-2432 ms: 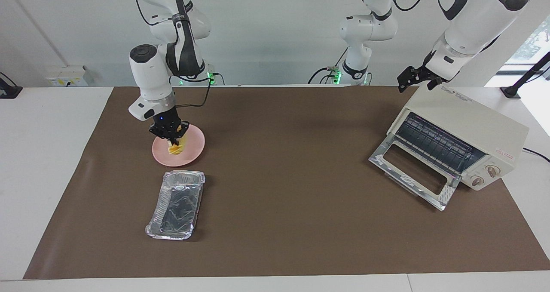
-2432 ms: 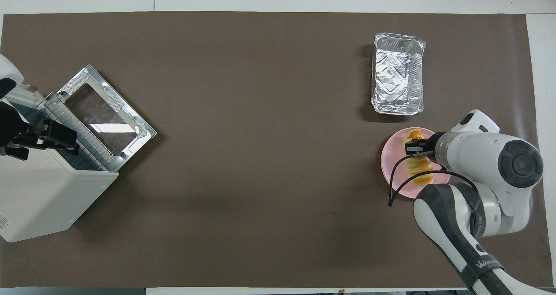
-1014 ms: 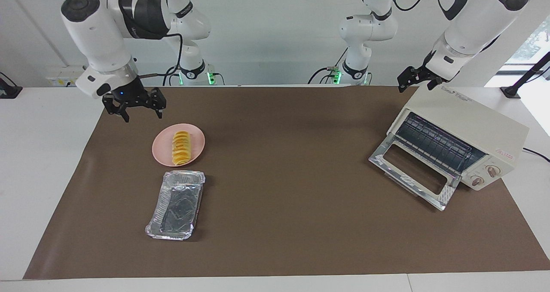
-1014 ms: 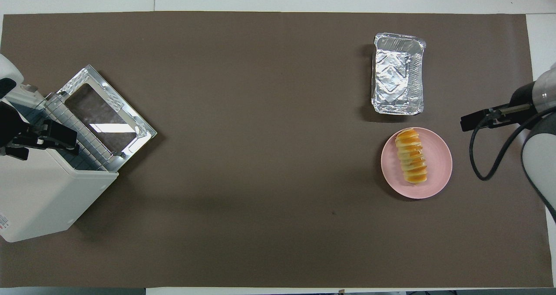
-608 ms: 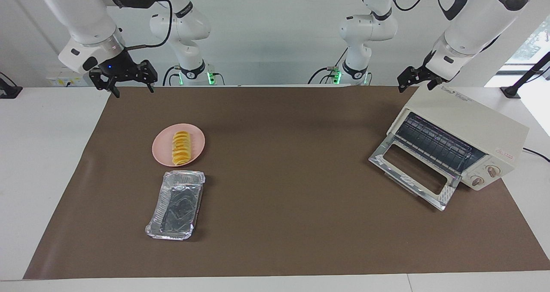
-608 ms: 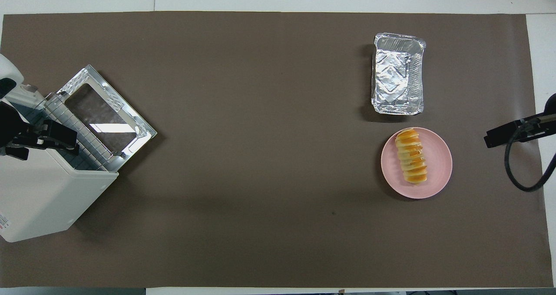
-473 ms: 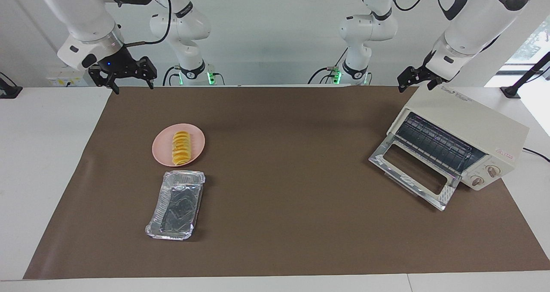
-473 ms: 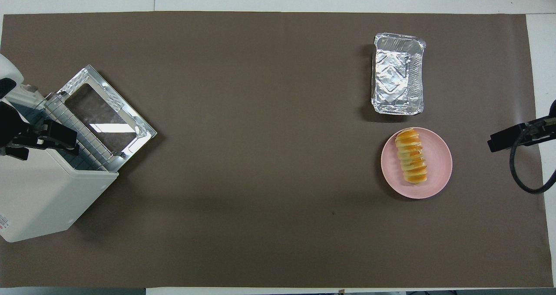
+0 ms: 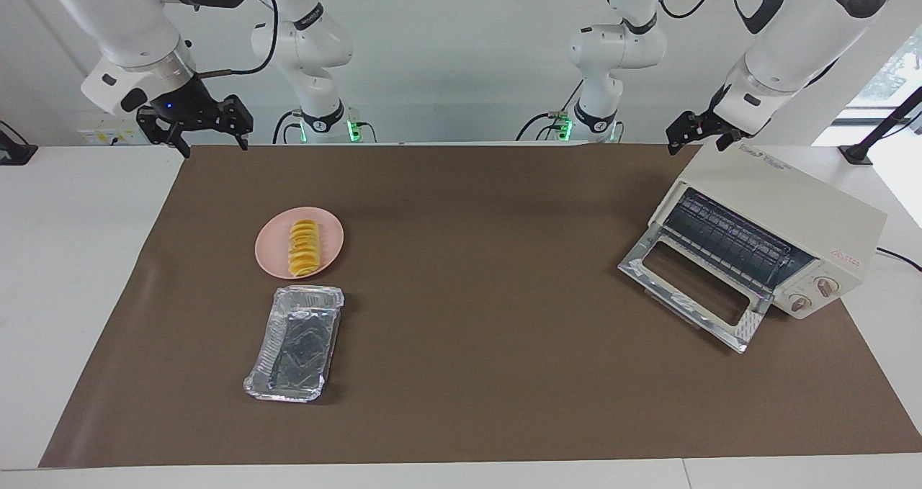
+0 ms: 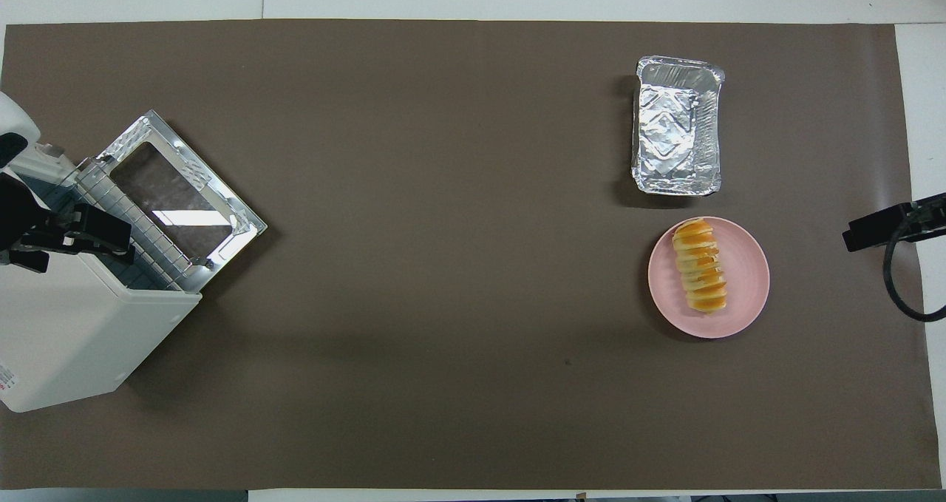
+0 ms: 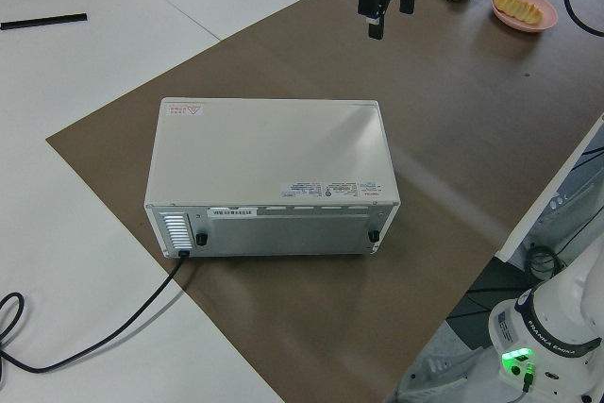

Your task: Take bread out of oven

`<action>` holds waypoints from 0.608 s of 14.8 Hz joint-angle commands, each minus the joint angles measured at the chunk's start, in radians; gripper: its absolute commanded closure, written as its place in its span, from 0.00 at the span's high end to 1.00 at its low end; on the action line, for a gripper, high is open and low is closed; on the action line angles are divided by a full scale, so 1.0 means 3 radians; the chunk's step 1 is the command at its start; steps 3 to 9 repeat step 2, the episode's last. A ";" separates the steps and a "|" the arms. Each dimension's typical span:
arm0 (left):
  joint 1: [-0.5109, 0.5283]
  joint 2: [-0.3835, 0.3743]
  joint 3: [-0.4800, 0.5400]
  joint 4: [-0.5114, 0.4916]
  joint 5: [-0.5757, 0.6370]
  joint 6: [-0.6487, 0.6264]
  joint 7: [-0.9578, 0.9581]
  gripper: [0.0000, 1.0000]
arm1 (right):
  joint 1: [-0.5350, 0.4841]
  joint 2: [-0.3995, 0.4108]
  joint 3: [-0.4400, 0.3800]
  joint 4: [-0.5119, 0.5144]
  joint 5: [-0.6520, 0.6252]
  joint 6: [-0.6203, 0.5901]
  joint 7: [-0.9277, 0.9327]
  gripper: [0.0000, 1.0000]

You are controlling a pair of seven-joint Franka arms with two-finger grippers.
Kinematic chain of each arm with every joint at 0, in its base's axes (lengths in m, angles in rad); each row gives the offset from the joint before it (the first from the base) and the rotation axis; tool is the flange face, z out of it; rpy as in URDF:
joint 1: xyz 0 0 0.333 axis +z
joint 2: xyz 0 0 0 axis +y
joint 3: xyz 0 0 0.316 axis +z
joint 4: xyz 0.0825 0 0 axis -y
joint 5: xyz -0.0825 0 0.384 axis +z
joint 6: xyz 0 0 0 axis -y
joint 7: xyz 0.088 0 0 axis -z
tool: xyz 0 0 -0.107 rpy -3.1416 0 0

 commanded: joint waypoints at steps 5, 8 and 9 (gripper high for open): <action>0.0034 -0.0060 -0.0025 -0.0053 0.0041 0.0044 0.0018 1.00 | -0.0056 0.0011 0.0033 0.0024 0.0025 0.0025 0.0032 1.00; 0.0034 -0.0060 -0.0025 -0.0053 0.0041 0.0044 0.0018 1.00 | -0.0056 0.0011 0.0033 0.0024 0.0025 0.0025 0.0032 1.00; 0.0034 -0.0060 -0.0025 -0.0053 0.0041 0.0044 0.0018 1.00 | -0.0056 0.0011 0.0033 0.0024 0.0025 0.0025 0.0032 1.00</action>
